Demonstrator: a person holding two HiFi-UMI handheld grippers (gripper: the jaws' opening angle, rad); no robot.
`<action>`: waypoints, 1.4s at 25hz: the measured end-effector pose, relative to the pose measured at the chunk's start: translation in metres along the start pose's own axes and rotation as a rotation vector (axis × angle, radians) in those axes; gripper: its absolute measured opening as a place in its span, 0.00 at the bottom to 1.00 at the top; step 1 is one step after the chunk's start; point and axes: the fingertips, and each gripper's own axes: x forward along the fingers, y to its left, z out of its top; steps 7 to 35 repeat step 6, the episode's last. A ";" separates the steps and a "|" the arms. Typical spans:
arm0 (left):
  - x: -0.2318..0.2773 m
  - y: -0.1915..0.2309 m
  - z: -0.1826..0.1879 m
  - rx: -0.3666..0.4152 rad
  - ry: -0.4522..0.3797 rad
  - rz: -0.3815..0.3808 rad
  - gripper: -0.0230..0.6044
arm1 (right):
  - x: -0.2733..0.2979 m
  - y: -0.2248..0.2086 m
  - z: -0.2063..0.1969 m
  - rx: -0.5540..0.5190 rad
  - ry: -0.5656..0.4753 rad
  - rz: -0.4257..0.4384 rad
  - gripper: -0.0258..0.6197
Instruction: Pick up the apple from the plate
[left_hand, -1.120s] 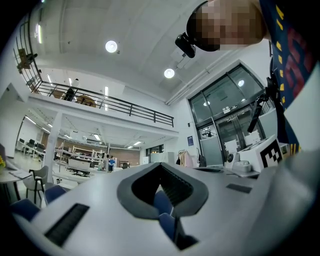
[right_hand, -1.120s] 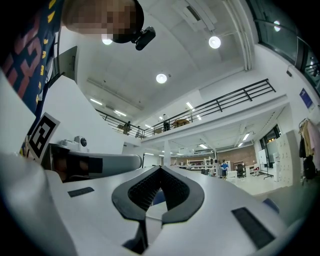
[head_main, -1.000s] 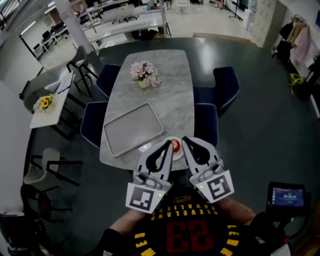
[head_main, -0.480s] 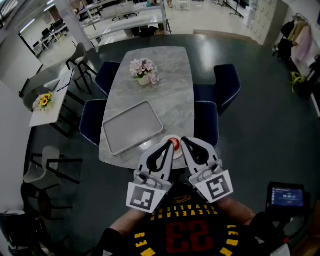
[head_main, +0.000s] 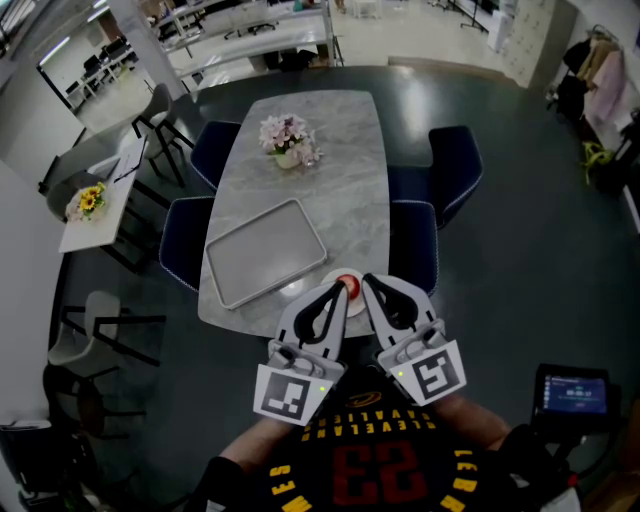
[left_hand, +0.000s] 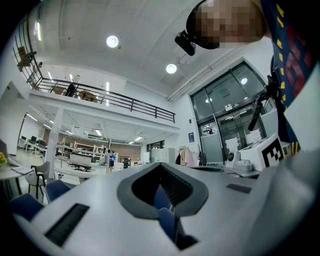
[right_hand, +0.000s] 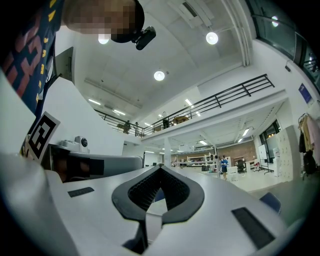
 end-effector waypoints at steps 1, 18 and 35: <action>0.000 0.000 0.000 0.001 0.000 0.001 0.04 | 0.000 0.000 0.000 0.002 0.001 0.000 0.05; 0.010 0.007 -0.008 -0.013 0.012 0.010 0.04 | 0.006 -0.007 -0.009 0.006 0.006 0.003 0.05; 0.010 0.007 -0.008 -0.013 0.012 0.010 0.04 | 0.006 -0.007 -0.009 0.006 0.006 0.003 0.05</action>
